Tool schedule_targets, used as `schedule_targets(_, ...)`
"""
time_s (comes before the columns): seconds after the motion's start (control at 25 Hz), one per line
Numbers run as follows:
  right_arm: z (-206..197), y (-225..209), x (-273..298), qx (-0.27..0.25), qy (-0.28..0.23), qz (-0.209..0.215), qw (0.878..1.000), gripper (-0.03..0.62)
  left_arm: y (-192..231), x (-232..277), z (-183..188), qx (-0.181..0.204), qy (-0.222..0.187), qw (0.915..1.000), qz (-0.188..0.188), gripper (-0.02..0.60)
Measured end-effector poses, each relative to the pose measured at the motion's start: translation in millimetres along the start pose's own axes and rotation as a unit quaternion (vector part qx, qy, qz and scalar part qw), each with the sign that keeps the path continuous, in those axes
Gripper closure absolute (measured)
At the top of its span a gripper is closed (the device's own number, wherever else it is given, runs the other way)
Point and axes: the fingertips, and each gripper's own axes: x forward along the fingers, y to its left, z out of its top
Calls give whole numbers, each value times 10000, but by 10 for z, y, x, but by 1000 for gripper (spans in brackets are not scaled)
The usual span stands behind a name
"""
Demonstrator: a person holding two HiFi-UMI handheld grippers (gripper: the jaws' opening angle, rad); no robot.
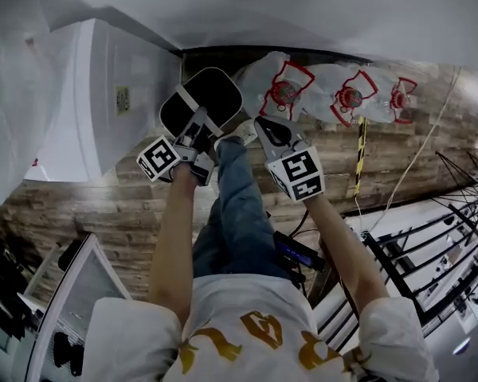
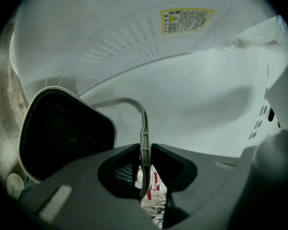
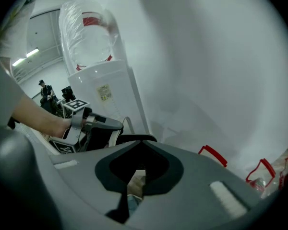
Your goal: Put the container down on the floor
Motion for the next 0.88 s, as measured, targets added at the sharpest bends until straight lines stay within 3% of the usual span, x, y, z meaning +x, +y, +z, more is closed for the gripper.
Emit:
schedule_targets(0.28, -226, -49, 358, -305, 151, 176, 9993, 571, 277, 284, -15, -262, 49, 9995, -150, 503)
schedule_targets(0.44, -381, -16, 550, -174, 176, 279, 9993, 571, 703, 299, 8, 229, 175, 9988, 408, 502)
schedule_targets(0.6, -498, 24, 730, -20, 148, 371, 9992, 571, 861, 457, -22, -17, 120, 9995, 280, 502)
schedule_targets(0.88, -796, 11, 1013, 290, 197, 557, 9978, 571, 1470, 554, -46, 168, 180, 9968, 763, 502)
